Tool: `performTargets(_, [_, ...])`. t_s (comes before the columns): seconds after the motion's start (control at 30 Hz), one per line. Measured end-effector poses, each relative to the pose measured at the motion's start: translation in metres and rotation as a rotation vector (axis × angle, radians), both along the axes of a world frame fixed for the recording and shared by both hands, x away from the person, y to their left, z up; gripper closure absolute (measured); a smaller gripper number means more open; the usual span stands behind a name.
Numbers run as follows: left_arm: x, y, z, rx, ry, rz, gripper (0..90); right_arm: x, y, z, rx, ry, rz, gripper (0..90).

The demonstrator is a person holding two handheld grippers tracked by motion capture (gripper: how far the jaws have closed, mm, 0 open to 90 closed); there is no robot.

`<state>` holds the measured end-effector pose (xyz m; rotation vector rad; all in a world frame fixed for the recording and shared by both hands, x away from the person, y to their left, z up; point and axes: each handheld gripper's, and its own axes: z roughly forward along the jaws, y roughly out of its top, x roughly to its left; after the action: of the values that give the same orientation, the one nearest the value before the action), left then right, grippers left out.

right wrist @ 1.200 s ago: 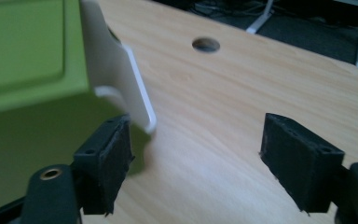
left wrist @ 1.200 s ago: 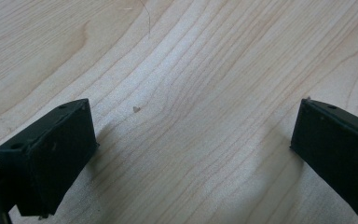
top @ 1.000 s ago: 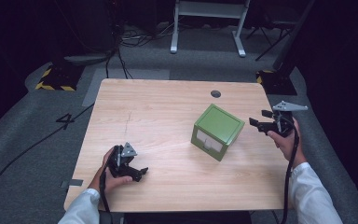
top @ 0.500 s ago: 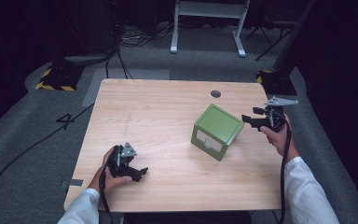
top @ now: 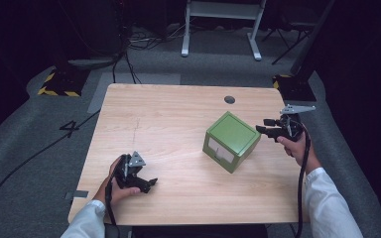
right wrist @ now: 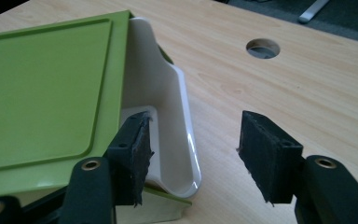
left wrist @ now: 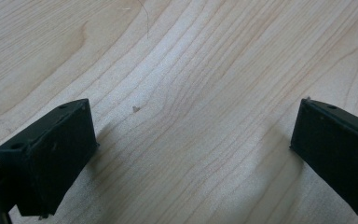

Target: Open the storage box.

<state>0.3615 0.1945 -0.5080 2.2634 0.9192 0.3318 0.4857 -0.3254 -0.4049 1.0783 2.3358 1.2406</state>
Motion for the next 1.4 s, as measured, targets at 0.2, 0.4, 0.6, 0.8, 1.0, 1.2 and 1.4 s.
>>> performTargets(0.2, [0.0, 0.0, 0.0, 0.0, 0.0, 0.0, 0.1, -0.017, 0.005, 0.002, -0.023, -0.006, 0.064, 44.7])
performTargets(0.4, [0.0, 0.0, 0.0, 0.0, 0.0, 0.0, 0.1, -0.034, 0.011, 0.002, -0.032, -0.008, 0.109, 44.4])
performTargets(0.6, [0.0, 0.0, 0.0, 0.0, 0.0, 0.0, 0.1, -0.037, 0.013, 0.001, -0.065, -0.033, 0.078, 34.5])
performTargets(0.8, [0.0, 0.0, 0.0, 0.0, 0.001, 0.0, 0.1, -0.023, 0.011, -0.013, -0.087, -0.02, -0.006, 34.1])
performTargets(1.0, [0.0, 0.0, 0.0, 0.0, 0.0, 0.0, 0.1, -0.011, 0.017, -0.032, -0.088, 0.038, 0.031, 36.3])
performTargets(1.2, [0.0, 0.0, 0.0, 0.0, 0.0, 0.001, 0.1, -0.007, 0.014, -0.046, -0.087, 0.085, 0.063, 41.6])
performTargets(1.4, [0.0, 0.0, 0.0, 0.001, -0.003, -0.002, 0.1, -0.008, 0.013, -0.046, -0.086, 0.102, 0.09, 50.7])
